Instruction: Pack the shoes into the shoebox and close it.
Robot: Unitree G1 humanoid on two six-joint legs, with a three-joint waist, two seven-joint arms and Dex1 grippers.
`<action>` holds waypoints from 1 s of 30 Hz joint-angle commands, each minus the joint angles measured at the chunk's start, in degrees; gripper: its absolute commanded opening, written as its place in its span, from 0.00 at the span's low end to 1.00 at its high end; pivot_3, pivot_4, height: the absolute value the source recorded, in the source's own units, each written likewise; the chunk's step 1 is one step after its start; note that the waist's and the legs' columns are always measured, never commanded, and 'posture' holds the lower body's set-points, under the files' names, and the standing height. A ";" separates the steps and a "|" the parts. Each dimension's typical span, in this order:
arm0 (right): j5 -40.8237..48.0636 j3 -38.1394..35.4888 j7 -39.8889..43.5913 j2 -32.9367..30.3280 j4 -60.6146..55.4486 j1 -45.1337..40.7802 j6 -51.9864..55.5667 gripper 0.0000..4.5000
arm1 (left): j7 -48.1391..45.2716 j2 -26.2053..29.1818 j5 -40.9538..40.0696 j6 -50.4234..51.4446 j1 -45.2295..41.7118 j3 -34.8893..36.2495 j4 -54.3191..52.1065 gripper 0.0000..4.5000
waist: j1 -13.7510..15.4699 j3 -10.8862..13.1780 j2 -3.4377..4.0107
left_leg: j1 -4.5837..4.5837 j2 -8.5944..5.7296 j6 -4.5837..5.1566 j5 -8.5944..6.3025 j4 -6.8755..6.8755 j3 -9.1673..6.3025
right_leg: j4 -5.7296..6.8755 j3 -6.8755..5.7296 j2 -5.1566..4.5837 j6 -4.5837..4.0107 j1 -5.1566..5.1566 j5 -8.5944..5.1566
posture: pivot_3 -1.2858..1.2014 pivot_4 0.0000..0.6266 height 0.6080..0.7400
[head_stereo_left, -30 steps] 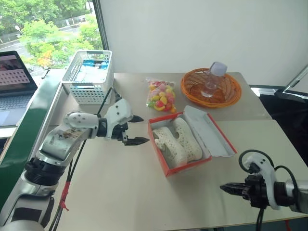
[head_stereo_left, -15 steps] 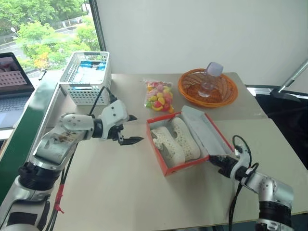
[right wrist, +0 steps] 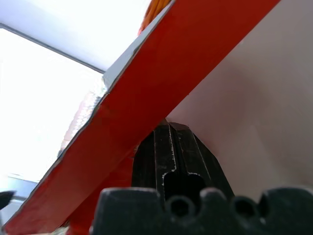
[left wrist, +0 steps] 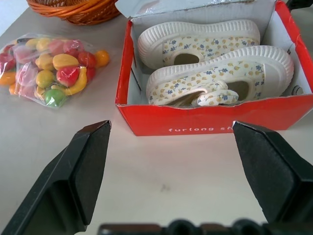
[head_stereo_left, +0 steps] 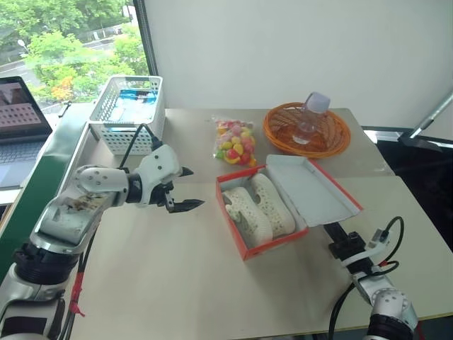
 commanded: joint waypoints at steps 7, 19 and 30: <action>16.21 5.90 -2.92 -0.66 -22.19 -1.31 5.65 0.01 | -0.08 0.01 0.75 -1.54 -1.36 0.69 -0.25 0.94 | 0.29 0.23 0.54 | 0.00 -0.02 0.01 0.00 0.00 -0.01 | 0.02 0.00 0.02 0.09 0.00 -0.05 | 0.52 0.24 1.00; 17.21 12.58 -7.15 -6.17 -22.74 -6.00 5.61 0.01 | 0.44 0.27 1.18 -1.37 -0.35 1.49 -0.68 0.94 | 0.17 0.24 0.54 | -0.04 -0.05 0.02 0.01 0.00 0.00 | -0.03 -0.01 -0.01 0.09 0.00 -0.05 | 0.52 0.24 1.00; 8.78 32.17 -8.71 -15.93 -21.35 -30.92 15.29 0.01 | 3.44 2.30 0.48 1.31 5.81 6.49 -4.15 0.94 | -0.40 0.34 0.64 | -0.08 -0.05 0.05 0.03 0.01 0.08 | 0.06 0.16 0.02 0.12 -0.20 -0.01 | 0.52 0.24 1.00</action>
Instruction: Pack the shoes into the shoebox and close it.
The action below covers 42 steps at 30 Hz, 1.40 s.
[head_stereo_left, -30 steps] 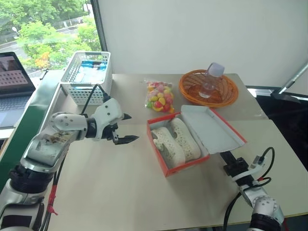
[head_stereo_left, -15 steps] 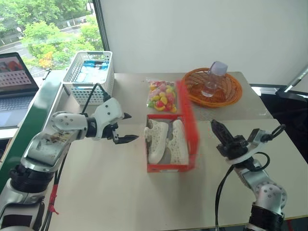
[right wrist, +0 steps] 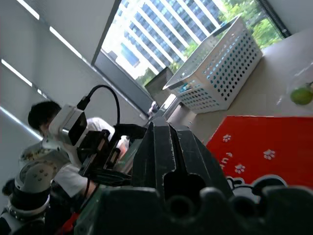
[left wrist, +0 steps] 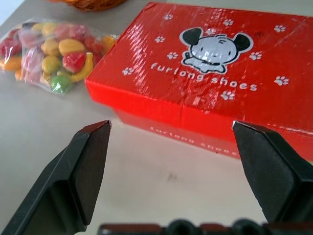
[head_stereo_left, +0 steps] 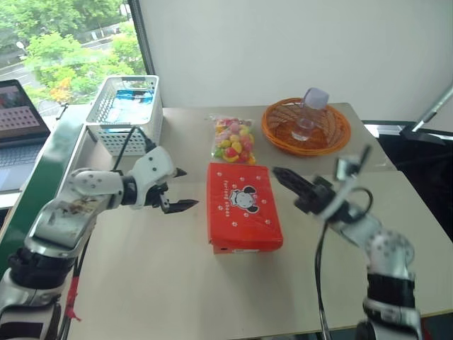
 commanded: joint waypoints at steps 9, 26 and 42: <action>-30.98 35.74 22.02 -8.03 14.24 -23.77 -8.81 0.01 | 7.15 -0.55 -0.60 2.91 10.53 6.82 -8.39 0.94 | 1.61 0.01 -0.05 | -0.51 -0.01 0.02 -0.01 -0.02 -0.08 | -0.08 -0.28 -0.04 -0.42 -0.38 0.11 | 0.52 0.24 1.00; -50.80 40.25 31.36 -4.36 27.28 -20.39 -27.69 0.01 | 13.91 -1.98 -3.84 9.30 18.95 12.91 -17.78 0.94 | 1.34 -0.01 -0.09 | 0.07 -0.01 -0.01 -0.03 0.03 -0.08 | -0.06 -0.34 -0.08 -0.44 0.22 0.10 | 0.52 0.24 1.00; -38.83 14.27 35.19 -24.85 -1.44 -2.15 -22.17 0.99 | 9.41 -7.24 -10.94 2.93 17.80 15.00 -14.31 0.94 | 1.82 0.02 -0.12 | -0.08 -0.01 -0.04 -0.02 0.00 -0.08 | -0.10 -0.34 -0.08 -0.48 0.07 0.10 | 0.52 0.24 1.00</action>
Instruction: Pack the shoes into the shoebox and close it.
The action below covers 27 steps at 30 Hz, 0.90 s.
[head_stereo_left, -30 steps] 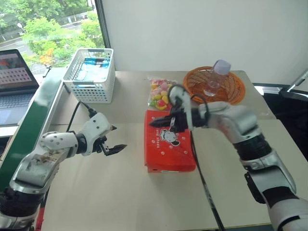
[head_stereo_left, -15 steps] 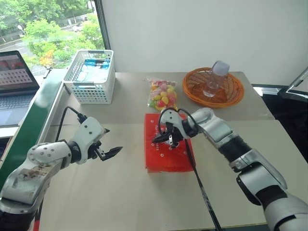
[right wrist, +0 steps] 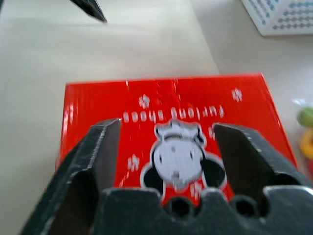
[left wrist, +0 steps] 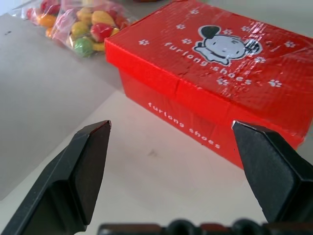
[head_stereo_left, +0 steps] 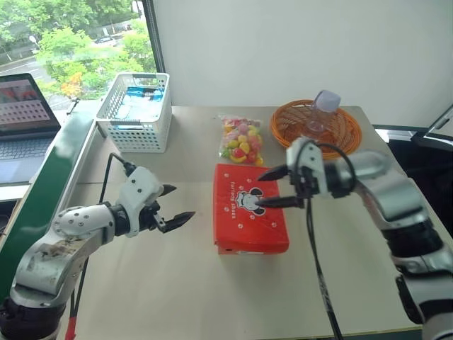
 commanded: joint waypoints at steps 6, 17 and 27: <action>1.18 -16.64 -10.38 0.14 2.91 16.75 -3.92 0.99 | 10.53 -9.60 2.11 -7.33 10.30 6.34 -3.71 0.94 | -0.12 -0.02 -0.05 | 0.06 -0.01 0.00 0.00 0.00 -0.02 | -0.04 0.01 -0.01 0.01 0.12 -0.01 | 0.52 0.24 1.00; 5.17 -27.99 -25.17 15.01 3.91 36.34 -10.28 0.99 | 23.42 -24.84 13.75 -22.65 26.97 1.81 0.38 0.94 | -0.12 -0.07 -0.05 | 0.25 -0.02 0.01 -0.01 0.04 -0.03 | 0.02 0.08 -0.02 0.18 0.28 -0.34 | 0.52 0.24 1.00; -3.70 -23.78 -39.42 26.35 1.91 39.63 -20.90 0.99 | 34.21 -34.29 25.05 -37.86 29.90 -1.31 9.35 0.94 | -1.06 -0.12 0.00 | 0.23 -0.05 -0.36 -0.23 0.06 -0.03 | -0.01 0.21 -0.01 0.04 0.18 -0.31 | 0.52 0.24 1.00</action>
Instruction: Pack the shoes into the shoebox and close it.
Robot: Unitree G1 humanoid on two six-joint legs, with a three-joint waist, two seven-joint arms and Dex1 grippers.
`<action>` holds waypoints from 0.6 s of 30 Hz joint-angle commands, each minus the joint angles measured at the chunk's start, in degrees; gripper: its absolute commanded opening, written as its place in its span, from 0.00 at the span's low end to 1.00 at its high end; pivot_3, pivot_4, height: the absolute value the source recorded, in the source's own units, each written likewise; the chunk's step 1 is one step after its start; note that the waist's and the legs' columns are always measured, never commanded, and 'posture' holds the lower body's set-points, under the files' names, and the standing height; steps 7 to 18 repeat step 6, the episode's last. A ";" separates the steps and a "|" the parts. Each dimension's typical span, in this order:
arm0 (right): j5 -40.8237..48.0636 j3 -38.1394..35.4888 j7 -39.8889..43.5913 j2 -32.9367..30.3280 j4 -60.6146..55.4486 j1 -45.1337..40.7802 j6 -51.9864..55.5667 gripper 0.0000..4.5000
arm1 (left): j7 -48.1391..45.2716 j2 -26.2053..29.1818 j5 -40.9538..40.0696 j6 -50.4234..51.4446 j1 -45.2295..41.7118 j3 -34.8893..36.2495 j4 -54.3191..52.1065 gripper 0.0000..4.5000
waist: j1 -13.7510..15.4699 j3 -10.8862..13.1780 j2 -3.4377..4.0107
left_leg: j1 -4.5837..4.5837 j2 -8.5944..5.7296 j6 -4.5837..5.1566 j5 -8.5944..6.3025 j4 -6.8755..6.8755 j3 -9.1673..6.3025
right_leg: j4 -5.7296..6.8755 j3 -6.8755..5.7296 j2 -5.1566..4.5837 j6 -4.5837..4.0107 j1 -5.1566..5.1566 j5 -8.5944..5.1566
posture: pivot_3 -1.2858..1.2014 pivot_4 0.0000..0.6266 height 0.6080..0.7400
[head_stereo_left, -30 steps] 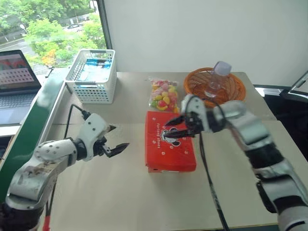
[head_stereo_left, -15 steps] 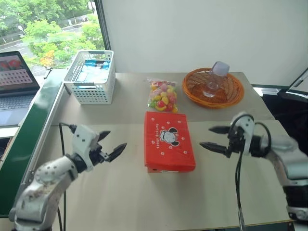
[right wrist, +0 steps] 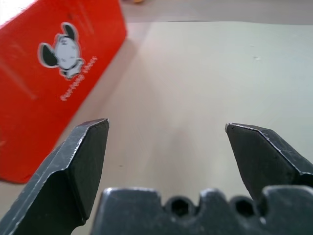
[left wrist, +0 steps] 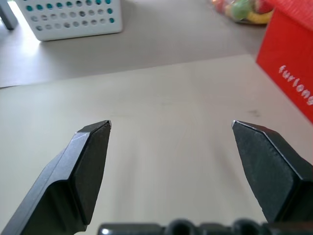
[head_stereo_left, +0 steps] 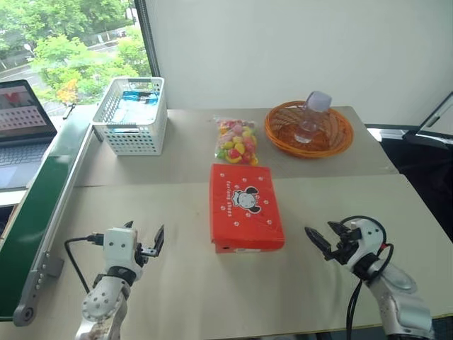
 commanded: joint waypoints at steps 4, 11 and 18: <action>-3.32 3.31 -4.85 3.20 -1.63 -1.74 -5.32 0.99 | 0.39 -1.14 0.90 -3.37 -0.40 -1.77 0.68 0.94 | 0.02 0.00 0.00 | -0.05 0.00 0.00 0.00 0.00 0.01 | 0.00 0.00 0.00 0.01 -0.05 -0.01 | 0.52 0.24 1.00; -3.88 3.98 -5.16 3.45 -0.53 -1.68 -6.34 0.99 | -1.21 -0.12 0.33 -1.75 -0.52 -2.54 0.48 0.94 | 0.02 0.00 0.01 | -0.04 0.00 0.00 0.00 0.00 0.00 | 0.01 -0.01 0.00 0.01 -0.04 -0.01 | 0.52 0.24 1.00; -3.88 3.98 -5.16 3.45 -0.53 -1.68 -6.34 0.99 | -1.21 -0.12 0.33 -1.75 -0.52 -2.54 0.48 0.94 | 0.02 0.00 0.01 | -0.04 0.00 0.00 0.00 0.00 0.00 | 0.01 -0.01 0.00 0.01 -0.04 -0.01 | 0.52 0.24 1.00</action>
